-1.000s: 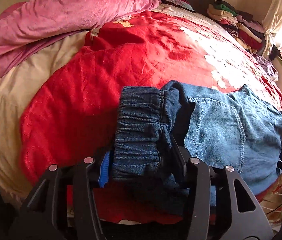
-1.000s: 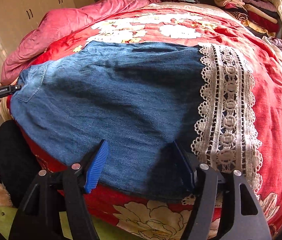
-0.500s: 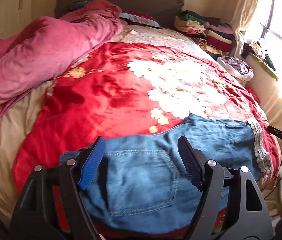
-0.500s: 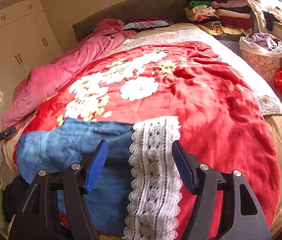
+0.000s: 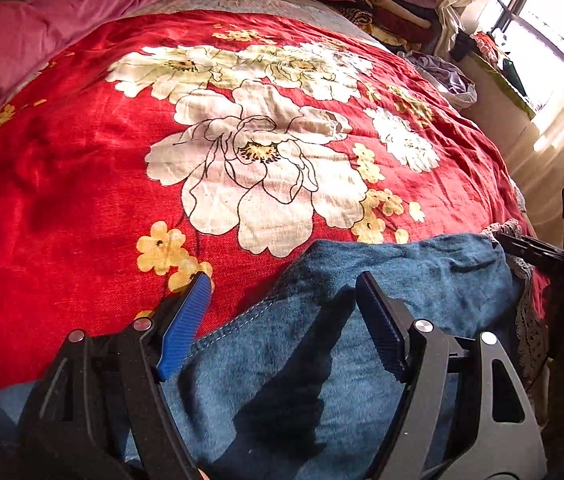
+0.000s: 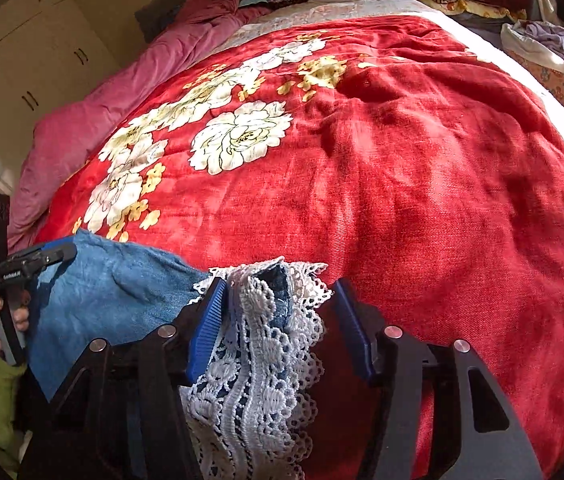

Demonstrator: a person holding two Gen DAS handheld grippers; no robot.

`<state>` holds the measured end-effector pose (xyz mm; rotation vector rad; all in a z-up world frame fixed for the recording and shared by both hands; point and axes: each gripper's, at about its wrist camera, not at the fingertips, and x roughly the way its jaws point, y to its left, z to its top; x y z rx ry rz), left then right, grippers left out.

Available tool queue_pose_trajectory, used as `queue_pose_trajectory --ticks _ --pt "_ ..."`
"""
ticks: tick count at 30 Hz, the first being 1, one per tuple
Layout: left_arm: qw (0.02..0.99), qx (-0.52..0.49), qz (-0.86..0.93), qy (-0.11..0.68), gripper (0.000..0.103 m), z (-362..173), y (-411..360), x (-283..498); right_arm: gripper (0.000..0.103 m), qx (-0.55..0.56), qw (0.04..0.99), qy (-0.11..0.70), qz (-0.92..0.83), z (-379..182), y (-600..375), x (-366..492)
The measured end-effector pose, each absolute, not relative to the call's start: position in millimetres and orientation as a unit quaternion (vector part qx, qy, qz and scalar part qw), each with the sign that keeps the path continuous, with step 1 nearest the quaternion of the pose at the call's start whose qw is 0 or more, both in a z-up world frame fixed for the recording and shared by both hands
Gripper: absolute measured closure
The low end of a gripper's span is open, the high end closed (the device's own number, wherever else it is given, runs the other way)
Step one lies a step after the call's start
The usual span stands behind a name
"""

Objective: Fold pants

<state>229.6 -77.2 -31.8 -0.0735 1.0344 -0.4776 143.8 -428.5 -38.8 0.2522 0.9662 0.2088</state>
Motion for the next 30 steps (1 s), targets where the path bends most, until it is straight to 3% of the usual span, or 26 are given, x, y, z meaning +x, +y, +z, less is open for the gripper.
queue_pose_trajectory --ticks 1,2,3,4,6,12,20,25,27,30 --pt "0.838 -0.042 -0.234 0.491 0.036 -34.1 -79.6 231.5 0.055 0.123 0.874 0.457 0.106 -39.4 -429.4 142.9" --pt "0.834 -0.046 -0.241 0.493 0.045 -35.5 -83.0 231.4 0.062 0.128 0.876 0.452 0.112 -39.7 -430.2 142.0" --pt "0.831 -0.048 -0.248 0.496 0.077 -36.2 -87.7 230.8 0.072 0.129 0.876 0.449 0.122 -39.7 -429.3 140.8" --pt "0.824 -0.051 -0.257 0.502 0.091 -37.6 -92.6 229.0 0.077 0.128 0.876 0.445 0.134 -39.3 -427.1 139.7" --pt "0.828 -0.036 -0.255 0.498 0.099 -36.0 -98.5 222.7 0.083 0.12 0.881 0.434 0.145 -34.2 -422.7 136.2" --pt "0.854 -0.076 -0.256 0.447 0.101 -6.1 -79.7 227.3 0.085 0.126 0.907 0.371 0.153 -2.2 -433.2 135.6" --pt "0.85 -0.071 -0.219 0.474 0.1 -41.0 -85.5 242.0 0.084 0.128 0.886 0.432 0.107 -41.9 -434.4 180.5" --pt "0.856 -0.05 -0.218 0.466 0.097 -43.3 -86.5 238.6 0.074 0.122 0.894 0.423 0.088 -33.8 -438.9 173.6" --pt "0.857 -0.053 -0.219 0.462 0.092 -39.8 -83.2 237.2 0.061 0.11 0.901 0.413 0.073 -24.1 -441.1 166.2" --pt "0.865 -0.057 -0.209 0.453 0.082 -28.1 -75.0 230.2 0.059 0.073 0.92 0.382 0.037 -1.5 -441.1 145.8"
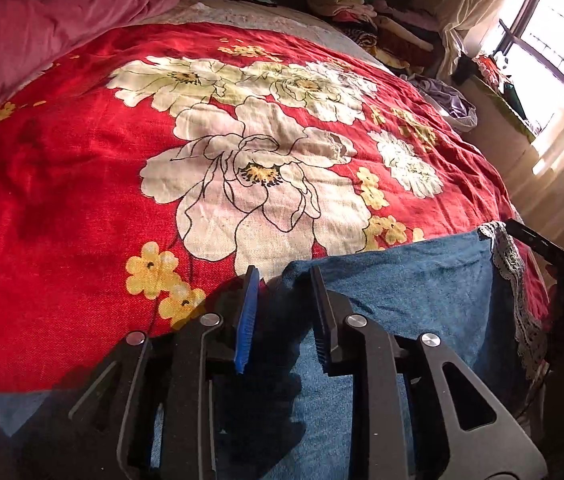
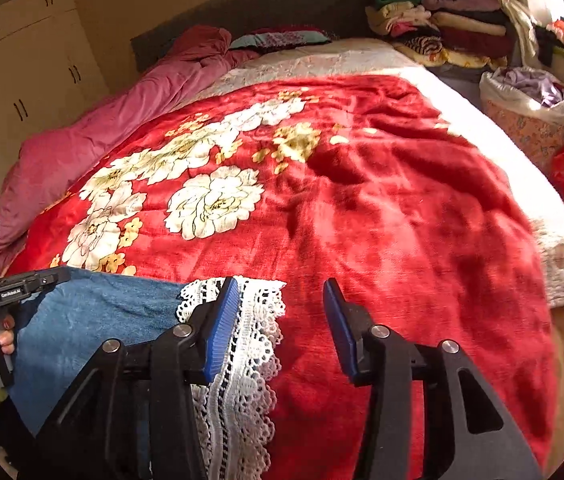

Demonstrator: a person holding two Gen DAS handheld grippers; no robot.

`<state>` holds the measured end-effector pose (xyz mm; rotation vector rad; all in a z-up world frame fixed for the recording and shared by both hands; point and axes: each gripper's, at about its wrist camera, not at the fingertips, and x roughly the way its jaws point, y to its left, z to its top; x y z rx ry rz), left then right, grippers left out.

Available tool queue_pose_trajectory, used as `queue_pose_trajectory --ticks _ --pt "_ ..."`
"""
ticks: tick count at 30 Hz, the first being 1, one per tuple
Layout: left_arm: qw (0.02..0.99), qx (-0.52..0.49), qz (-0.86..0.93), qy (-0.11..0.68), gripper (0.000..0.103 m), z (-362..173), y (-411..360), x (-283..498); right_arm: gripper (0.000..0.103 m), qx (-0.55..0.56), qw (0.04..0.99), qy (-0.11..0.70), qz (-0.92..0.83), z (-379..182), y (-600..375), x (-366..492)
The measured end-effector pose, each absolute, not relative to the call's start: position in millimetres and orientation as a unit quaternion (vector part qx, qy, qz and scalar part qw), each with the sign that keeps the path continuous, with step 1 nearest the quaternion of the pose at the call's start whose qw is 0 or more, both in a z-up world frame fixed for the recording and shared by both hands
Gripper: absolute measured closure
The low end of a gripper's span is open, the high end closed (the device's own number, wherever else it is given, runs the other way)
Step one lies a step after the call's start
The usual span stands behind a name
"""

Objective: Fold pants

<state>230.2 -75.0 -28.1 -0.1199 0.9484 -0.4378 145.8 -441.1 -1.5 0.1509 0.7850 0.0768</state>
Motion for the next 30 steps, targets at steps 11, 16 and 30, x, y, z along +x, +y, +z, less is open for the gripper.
queue_pose_trajectory --ticks 11,16,30 --pt "0.892 0.028 -0.198 0.406 0.055 -3.8 -74.6 126.0 0.057 0.002 0.914 0.39 0.114 -3.9 -358.3 54.4" --pt "0.886 0.08 -0.157 0.429 0.046 -37.7 -78.9 102.7 0.056 -0.075 0.895 0.436 0.059 -37.7 -346.0 35.7" --pt "0.886 0.04 -0.149 0.438 0.035 -43.9 -59.6 104.6 0.055 -0.042 0.899 0.434 0.041 -40.8 -359.0 26.9"
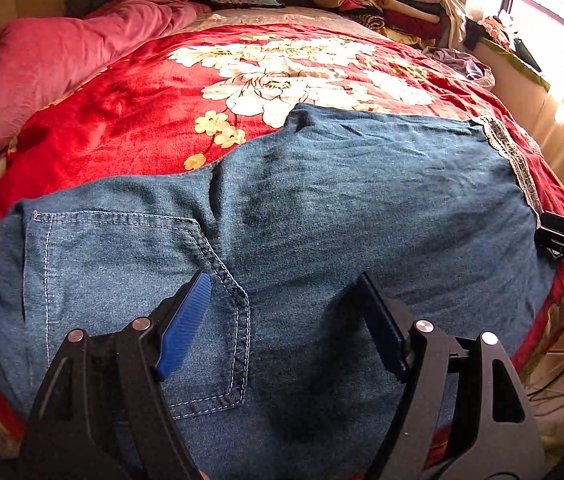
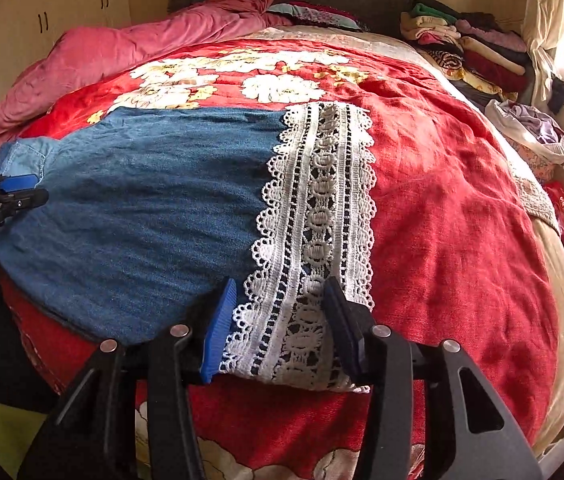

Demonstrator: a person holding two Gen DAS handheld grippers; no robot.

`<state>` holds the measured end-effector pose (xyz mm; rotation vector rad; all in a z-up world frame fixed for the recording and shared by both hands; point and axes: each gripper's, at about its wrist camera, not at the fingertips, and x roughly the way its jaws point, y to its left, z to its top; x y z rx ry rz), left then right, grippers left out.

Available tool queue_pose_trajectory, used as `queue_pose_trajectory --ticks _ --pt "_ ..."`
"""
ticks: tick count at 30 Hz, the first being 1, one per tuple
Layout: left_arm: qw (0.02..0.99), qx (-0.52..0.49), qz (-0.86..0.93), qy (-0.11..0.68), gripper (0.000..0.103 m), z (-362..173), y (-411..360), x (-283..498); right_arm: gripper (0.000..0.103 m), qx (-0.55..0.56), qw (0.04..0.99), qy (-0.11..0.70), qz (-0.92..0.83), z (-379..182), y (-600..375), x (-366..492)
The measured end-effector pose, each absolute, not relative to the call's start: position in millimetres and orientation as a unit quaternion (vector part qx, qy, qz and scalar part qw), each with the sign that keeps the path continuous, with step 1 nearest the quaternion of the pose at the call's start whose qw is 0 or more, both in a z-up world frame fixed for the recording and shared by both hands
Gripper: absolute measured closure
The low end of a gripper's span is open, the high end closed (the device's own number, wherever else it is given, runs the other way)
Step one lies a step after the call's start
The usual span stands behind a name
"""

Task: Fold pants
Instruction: 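Open both grippers and lift them away from the flattened pants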

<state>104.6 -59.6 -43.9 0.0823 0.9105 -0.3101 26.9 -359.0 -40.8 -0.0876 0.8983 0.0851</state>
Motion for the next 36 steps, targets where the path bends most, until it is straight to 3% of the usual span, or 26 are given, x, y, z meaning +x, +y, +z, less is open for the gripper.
queue_pose_trajectory --ticks 3,10,12,13,26,36 --pt "0.888 0.034 -0.145 0.435 0.032 -39.4 -56.6 101.5 0.044 -0.042 0.901 0.43 0.043 -33.9 -351.9 24.6" --pt "0.893 0.02 -0.14 0.428 0.026 -26.9 -46.6 91.5 0.04 -0.018 0.912 0.406 0.051 -14.8 -343.6 18.0" --pt "0.895 0.017 -0.139 0.424 0.025 -22.5 -45.0 89.8 0.02 -0.009 0.916 0.398 0.05 -8.0 -341.9 16.6" --pt "0.896 0.017 -0.139 0.421 0.024 -20.0 -44.4 88.6 0.017 -0.01 0.918 0.392 0.049 -4.2 -340.8 16.2" --pt "0.905 0.017 -0.155 0.397 0.01 5.2 -52.1 76.9 0.016 -0.016 0.936 0.349 0.049 27.1 -331.2 2.8" --pt "0.901 0.036 -0.18 0.393 0.01 15.0 -79.7 76.8 0.016 -0.01 0.941 0.336 0.038 33.2 -338.8 -4.6"
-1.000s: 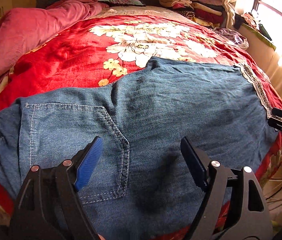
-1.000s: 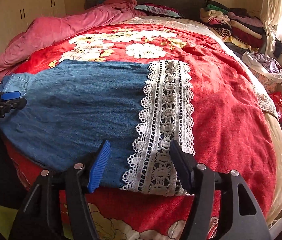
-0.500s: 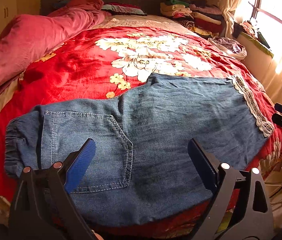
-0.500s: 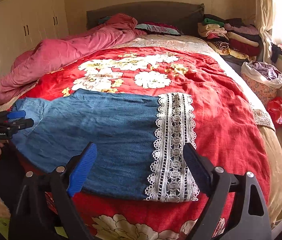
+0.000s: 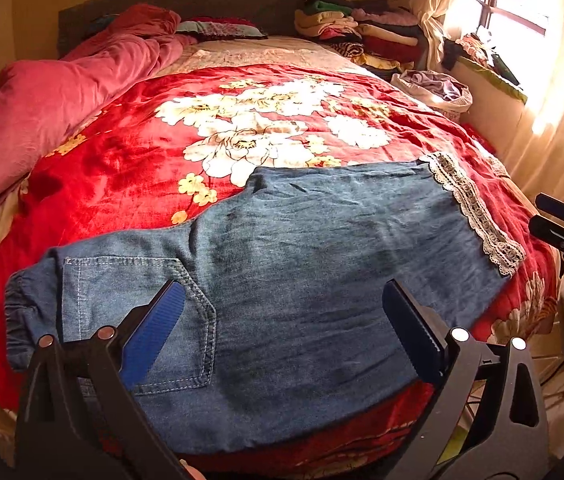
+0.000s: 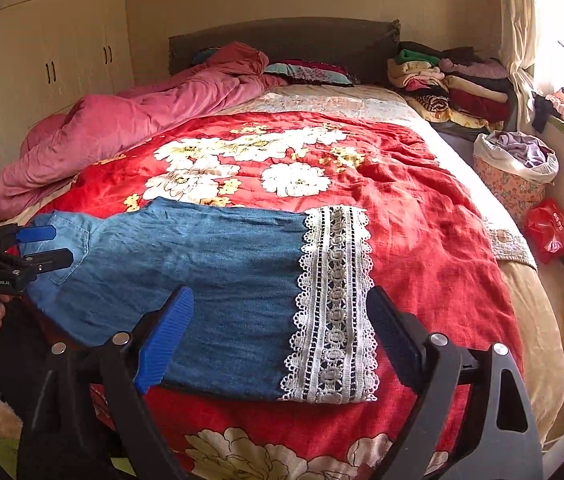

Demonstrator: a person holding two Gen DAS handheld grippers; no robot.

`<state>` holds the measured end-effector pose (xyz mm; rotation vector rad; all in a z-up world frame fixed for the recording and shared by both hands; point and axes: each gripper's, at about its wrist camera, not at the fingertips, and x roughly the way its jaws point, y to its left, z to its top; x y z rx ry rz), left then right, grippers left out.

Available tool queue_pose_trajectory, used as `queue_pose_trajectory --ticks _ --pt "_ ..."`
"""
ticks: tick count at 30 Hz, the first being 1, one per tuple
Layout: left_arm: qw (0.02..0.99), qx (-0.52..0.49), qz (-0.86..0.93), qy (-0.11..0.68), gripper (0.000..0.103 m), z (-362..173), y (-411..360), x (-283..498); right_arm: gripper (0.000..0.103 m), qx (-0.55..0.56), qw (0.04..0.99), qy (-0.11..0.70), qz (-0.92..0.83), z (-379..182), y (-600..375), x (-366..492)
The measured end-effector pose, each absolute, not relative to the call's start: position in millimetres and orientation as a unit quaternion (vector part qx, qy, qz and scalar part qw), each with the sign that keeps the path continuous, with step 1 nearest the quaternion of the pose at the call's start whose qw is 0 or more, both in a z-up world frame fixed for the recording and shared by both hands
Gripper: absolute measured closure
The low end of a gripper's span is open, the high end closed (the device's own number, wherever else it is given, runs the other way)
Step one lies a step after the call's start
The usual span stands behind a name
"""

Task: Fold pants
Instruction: 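Open both grippers and lift them away from the flattened pants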

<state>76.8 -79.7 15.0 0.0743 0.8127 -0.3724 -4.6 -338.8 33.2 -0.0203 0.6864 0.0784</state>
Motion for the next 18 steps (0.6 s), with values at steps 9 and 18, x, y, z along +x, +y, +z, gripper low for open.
queue_pose_trajectory --ticks 9,18 --pt "0.897 0.05 -0.198 0.392 0.01 20.5 -102.4 87.3 0.005 0.007 0.942 0.334 0.03 28.0 -347.9 -5.4" --pt "0.889 0.074 -0.225 0.392 0.01 25.3 -137.2 111.8 0.005 0.02 0.936 0.351 0.017 14.3 -361.9 -3.2"
